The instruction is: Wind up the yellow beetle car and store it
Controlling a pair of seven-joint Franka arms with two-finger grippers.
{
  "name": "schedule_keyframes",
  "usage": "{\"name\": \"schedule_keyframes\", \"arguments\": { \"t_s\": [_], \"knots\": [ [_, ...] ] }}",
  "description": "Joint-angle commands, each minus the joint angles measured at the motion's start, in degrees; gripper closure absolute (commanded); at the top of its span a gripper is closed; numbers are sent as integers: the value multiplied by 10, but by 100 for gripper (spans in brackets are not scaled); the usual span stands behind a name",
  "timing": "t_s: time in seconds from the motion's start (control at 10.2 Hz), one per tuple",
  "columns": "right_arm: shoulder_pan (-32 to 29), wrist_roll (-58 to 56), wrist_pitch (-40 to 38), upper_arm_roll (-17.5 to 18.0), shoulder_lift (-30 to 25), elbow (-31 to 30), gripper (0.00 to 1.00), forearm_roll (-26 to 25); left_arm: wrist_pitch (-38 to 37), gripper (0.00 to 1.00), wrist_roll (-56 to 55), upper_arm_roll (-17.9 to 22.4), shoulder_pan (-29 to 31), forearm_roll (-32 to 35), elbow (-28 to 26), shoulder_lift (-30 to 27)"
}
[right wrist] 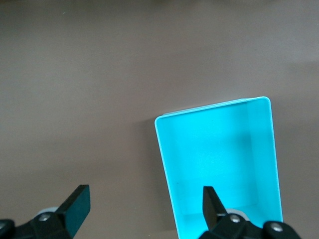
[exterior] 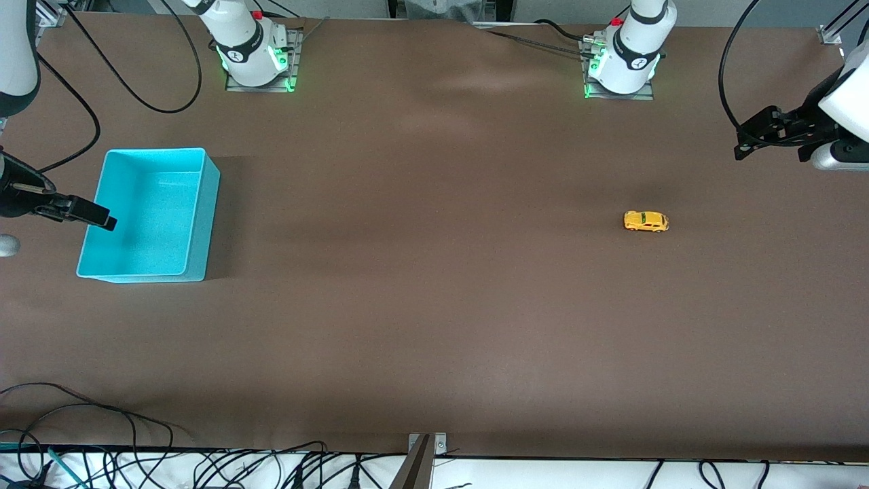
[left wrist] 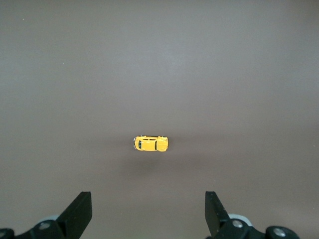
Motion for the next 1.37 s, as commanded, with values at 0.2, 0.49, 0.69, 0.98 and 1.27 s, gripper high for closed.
{"name": "schedule_keyframes", "arguments": {
  "t_s": [0.2, 0.49, 0.69, 0.98, 1.27],
  "knots": [
    [-2, 4, -3, 2, 2, 6, 0, 9, -3, 0, -2, -2, 6, -18, -7, -8],
    [-2, 3, -3, 2, 2, 8, 0, 9, 2, 0, 4, -3, 6, -18, -14, -12],
    [-2, 3, -2, 2, 1, 8, 0, 9, 40, 0, 4, -3, 9, -16, -85, -37],
    [-2, 3, -2, 2, 1, 8, 0, 10, 109, 0, 3, -2, 20, -9, -186, -45],
    [-2, 3, -2, 2, 2, 6, 0, 10, 205, 0, 7, -1, 34, -10, -296, -70]
  ]
}}
